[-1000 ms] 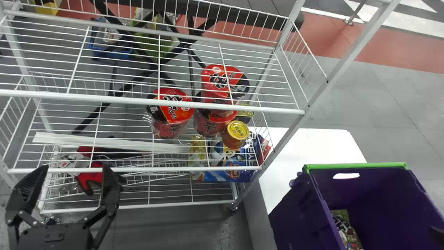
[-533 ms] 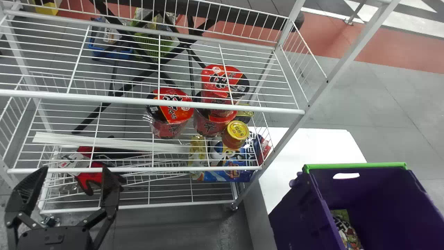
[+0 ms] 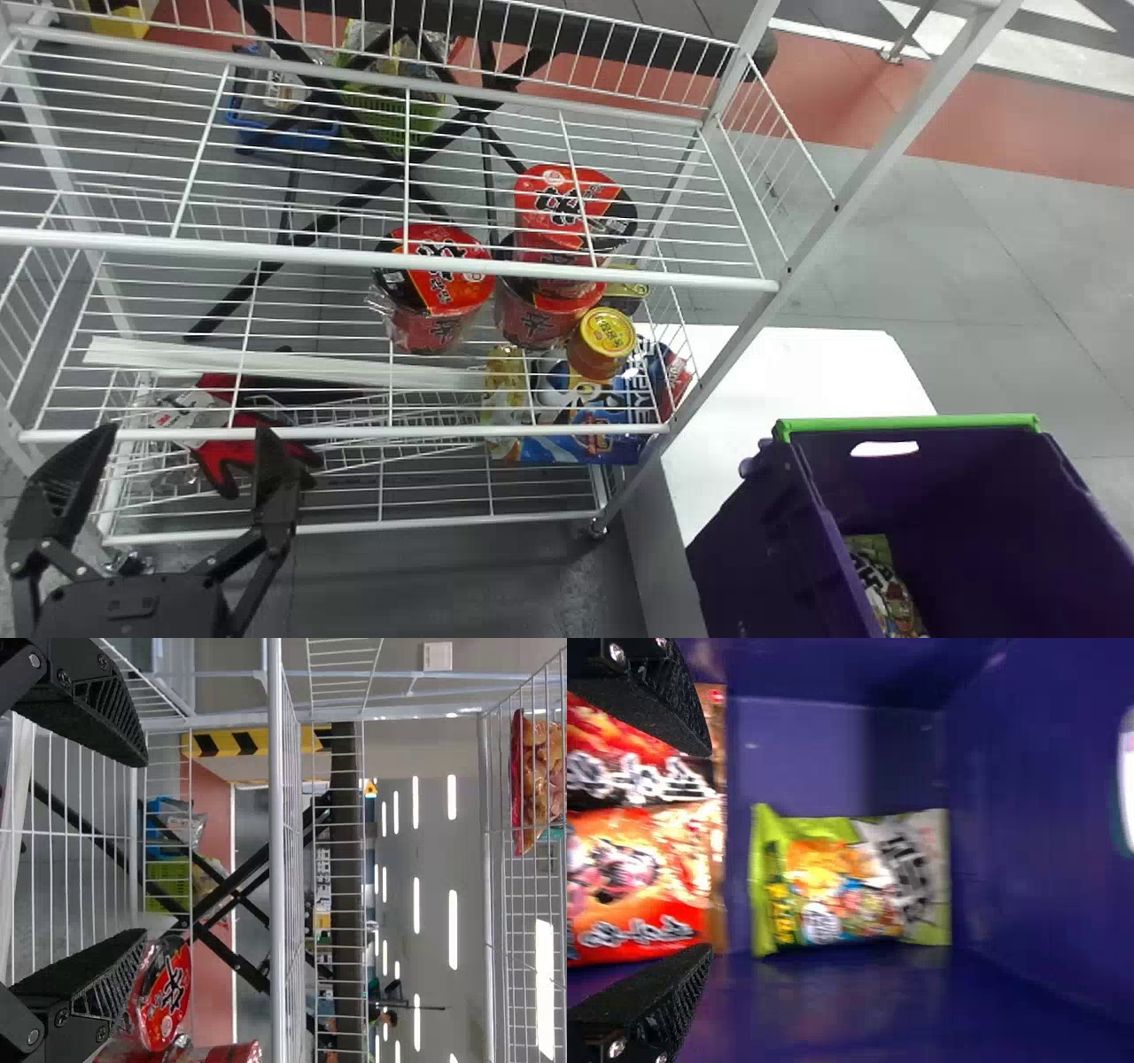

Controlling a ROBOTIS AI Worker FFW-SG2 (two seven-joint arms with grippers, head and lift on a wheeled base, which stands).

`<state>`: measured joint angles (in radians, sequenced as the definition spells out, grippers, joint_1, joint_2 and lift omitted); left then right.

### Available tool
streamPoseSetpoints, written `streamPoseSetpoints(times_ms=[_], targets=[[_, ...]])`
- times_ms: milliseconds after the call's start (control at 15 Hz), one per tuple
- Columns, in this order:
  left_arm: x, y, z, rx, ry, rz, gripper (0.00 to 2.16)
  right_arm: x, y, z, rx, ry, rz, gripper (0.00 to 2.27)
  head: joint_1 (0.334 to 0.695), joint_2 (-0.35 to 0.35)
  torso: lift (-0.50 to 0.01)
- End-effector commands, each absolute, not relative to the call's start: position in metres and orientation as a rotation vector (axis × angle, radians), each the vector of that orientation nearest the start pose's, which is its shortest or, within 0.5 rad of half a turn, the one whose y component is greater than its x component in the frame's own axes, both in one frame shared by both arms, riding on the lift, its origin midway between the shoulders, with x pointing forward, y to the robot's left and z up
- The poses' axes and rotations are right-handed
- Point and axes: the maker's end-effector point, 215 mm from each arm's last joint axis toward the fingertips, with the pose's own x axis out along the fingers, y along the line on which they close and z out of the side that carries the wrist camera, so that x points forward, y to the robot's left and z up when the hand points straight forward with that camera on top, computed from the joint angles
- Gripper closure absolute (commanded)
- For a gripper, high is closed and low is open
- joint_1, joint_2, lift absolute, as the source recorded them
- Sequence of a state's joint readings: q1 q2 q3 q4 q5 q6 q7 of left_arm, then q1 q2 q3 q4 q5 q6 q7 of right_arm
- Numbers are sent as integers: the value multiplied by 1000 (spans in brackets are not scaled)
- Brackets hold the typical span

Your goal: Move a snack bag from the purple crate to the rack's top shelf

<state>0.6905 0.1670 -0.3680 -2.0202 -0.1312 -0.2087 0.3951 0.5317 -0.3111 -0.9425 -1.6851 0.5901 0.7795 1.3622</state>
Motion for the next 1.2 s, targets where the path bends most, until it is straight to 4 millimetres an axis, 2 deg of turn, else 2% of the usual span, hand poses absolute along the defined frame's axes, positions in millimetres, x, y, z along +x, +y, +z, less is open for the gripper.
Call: streamPoseSetpoints(times_ms=[0, 133, 333, 467, 733, 933, 1133], targets=[[351, 124, -366, 29, 28, -24, 154, 86, -630, -525, 86, 1347, 0, -2, 695, -350, -457], [352, 125, -368, 27, 31, -23, 154, 76, -635, -535, 71, 1383, -23, -2, 695, -350, -457], [354, 125, -367, 24, 28, -25, 154, 69, -631, -549, 80, 1415, -7, -2, 695, -350, -457], [355, 124, -366, 19, 26, -33, 154, 53, -634, -560, 90, 1453, -24, -2, 695, -350, -457], [357, 126, -367, 18, 27, -34, 154, 39, -624, -580, 92, 1513, -8, -2, 695, -350, -457], [358, 125, -366, 14, 25, -36, 154, 31, -623, -585, 92, 1542, -18, -2, 695, -350, -457], [360, 125, -364, 10, 19, -39, 154, 14, -623, -596, 79, 1607, -26, 9, 695, -350, -457]])
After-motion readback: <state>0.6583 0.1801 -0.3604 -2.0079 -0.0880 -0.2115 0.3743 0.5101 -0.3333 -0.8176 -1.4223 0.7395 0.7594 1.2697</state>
